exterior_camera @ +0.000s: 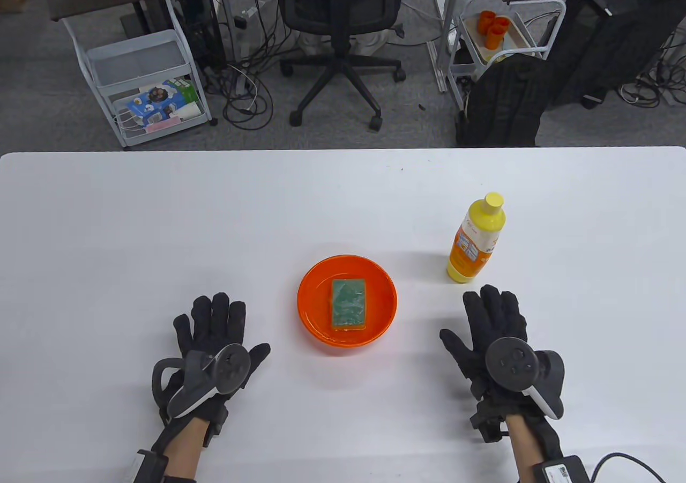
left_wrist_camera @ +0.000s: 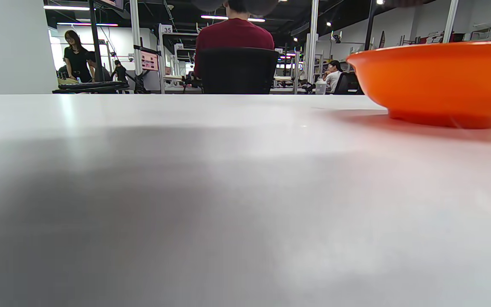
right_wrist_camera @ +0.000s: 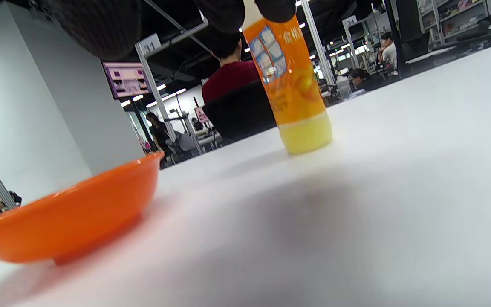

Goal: Squeeze dish soap on sponge and spread

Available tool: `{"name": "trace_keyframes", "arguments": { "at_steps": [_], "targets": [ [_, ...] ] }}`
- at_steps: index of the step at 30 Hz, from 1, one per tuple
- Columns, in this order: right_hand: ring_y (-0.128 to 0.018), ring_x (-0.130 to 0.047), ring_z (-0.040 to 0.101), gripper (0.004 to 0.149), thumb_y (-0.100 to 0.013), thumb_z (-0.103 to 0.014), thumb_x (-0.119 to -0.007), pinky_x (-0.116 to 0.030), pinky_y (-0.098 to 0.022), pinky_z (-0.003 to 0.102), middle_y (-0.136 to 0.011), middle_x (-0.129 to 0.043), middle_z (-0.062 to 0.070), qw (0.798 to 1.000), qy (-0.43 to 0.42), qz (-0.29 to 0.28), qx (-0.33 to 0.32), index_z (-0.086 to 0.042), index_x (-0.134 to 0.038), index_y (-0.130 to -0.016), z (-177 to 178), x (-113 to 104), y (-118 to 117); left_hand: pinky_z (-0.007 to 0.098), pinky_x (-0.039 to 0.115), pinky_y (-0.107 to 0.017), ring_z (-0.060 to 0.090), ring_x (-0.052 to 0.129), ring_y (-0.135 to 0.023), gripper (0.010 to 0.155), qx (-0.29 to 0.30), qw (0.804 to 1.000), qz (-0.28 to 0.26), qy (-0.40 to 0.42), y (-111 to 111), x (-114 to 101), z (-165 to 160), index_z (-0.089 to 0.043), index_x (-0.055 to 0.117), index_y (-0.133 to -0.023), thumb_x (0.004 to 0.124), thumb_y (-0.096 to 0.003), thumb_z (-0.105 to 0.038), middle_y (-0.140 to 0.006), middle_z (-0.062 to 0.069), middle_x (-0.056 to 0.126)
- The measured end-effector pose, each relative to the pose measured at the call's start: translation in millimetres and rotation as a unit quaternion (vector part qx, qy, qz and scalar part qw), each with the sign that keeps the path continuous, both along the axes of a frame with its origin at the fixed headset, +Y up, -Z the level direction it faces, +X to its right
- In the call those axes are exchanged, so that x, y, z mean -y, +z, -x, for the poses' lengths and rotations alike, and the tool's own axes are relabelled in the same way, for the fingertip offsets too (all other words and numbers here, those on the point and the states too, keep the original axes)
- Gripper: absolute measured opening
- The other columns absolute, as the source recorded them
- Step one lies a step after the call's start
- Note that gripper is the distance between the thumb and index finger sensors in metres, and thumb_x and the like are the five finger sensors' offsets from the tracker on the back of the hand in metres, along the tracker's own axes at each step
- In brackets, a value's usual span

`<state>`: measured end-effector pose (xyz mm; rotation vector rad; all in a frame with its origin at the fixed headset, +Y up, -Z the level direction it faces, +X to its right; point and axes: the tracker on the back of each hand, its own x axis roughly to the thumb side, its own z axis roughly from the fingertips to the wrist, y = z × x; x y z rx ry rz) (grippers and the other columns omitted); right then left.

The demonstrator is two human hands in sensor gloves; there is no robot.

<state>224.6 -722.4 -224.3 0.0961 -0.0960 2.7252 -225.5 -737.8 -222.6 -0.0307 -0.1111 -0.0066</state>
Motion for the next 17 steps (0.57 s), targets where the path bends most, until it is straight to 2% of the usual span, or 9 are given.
{"name": "trace_keyframes", "arguments": {
  "at_steps": [2,5,17],
  "targets": [
    [-0.109,-0.007,0.053,0.085,-0.06,-0.065,-0.058,-0.021,-0.079,0.068,-0.125,-0.015,0.024,0.999,0.022,0.035,-0.01,-0.016,-0.025,-0.122,1,7,-2,0.072,0.029,-0.078,0.052,0.031,-0.116,0.089,0.001,1.0,-0.003,-0.001,1,-1,1,-0.016,0.034,-0.119,0.052,-0.0511,-0.07,-0.128,0.02,0.032],
    [-0.108,-0.002,0.052,0.087,-0.06,-0.067,-0.056,-0.017,-0.078,0.069,-0.124,-0.009,0.024,0.997,0.059,0.049,-0.006,-0.017,-0.02,-0.121,3,13,-1,0.072,0.029,-0.078,0.051,0.03,-0.117,0.089,-0.003,1.0,-0.006,0.007,1,-2,3,-0.016,0.034,-0.119,0.052,-0.0511,-0.07,-0.129,0.02,0.032],
    [-0.107,-0.002,0.053,0.086,-0.06,-0.066,-0.056,-0.017,-0.077,0.068,-0.124,-0.009,0.024,0.996,0.059,0.067,-0.019,-0.017,-0.02,-0.121,7,20,6,0.072,0.029,-0.078,0.051,0.03,-0.117,0.089,0.0,1.0,0.0,0.006,3,1,3,-0.016,0.034,-0.119,0.052,-0.0512,-0.07,-0.129,0.02,0.032]
  ]
}}
